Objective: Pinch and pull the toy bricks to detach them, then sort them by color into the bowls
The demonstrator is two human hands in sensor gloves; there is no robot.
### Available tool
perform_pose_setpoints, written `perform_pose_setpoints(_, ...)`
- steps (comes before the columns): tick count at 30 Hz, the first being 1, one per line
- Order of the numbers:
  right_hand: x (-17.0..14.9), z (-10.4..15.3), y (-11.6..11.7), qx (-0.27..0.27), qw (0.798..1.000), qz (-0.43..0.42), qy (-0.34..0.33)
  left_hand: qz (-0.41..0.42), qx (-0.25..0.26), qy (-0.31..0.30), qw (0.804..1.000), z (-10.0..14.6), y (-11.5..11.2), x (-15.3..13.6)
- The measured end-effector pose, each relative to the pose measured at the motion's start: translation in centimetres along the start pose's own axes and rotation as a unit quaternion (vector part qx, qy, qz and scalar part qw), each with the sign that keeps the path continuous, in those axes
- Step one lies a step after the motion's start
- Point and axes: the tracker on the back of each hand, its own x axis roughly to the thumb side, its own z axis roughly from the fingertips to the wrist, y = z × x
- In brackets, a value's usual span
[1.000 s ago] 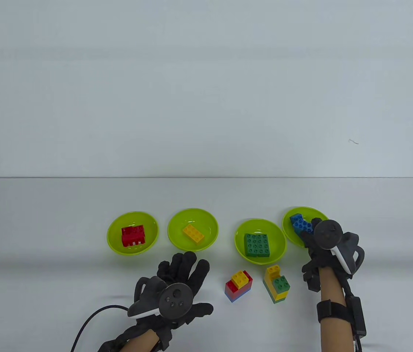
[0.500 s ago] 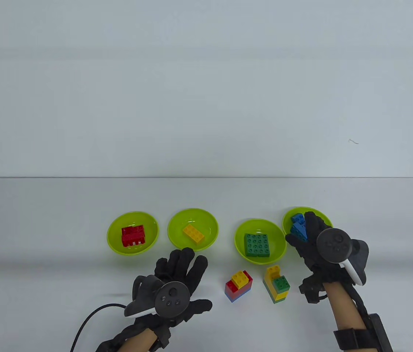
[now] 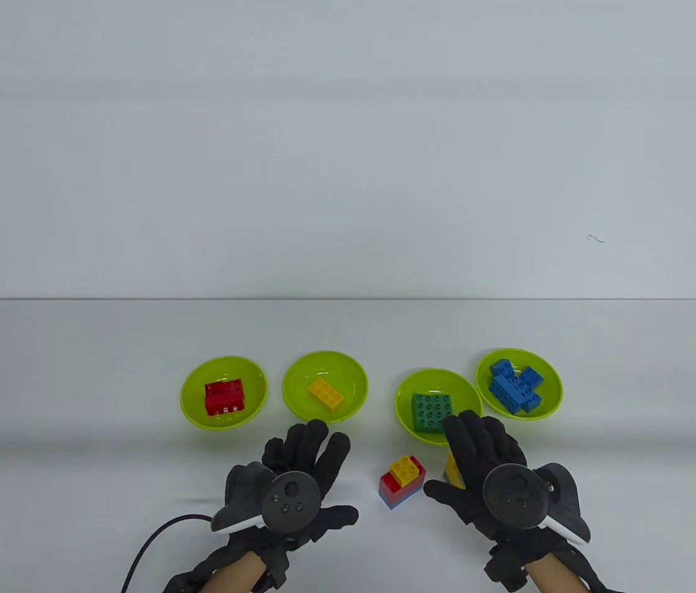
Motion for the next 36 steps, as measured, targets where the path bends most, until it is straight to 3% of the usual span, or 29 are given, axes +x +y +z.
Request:
perform_pose_setpoints(3,0.2,0.2,0.6,0.030,1.000,0.005,-0.006,0.004,-0.013,0.000,1.000,-0.2,-0.7,-0.1)
perform_pose_setpoints(10,0.8,0.9,0.9,0.034,0.999,0.007,-0.017,0.010,-0.009,-0.013,1.000,-1.7,-2.4,0.7)
perform_pose_setpoints(17,0.9,1.2,0.5,0.022,1.000,0.008,-0.016,0.008,-0.011,-0.025,1.000,-6.2,-4.5,2.9)
perform_pose_setpoints(24,0.9,1.2,0.4,0.021,1.000,0.007,-0.012,0.007,-0.003,0.023,1.000,-10.2,-6.6,3.7)
perform_pose_setpoints(31,0.8,0.9,0.4,0.022,1.000,-0.002,-0.008,-0.033,0.002,0.023,0.999,-10.5,-7.9,3.9)
perform_pose_setpoints(36,0.7,0.8,0.4,0.019,0.999,-0.028,-0.008,-0.020,0.000,-0.001,1.000,-9.9,-7.1,3.6)
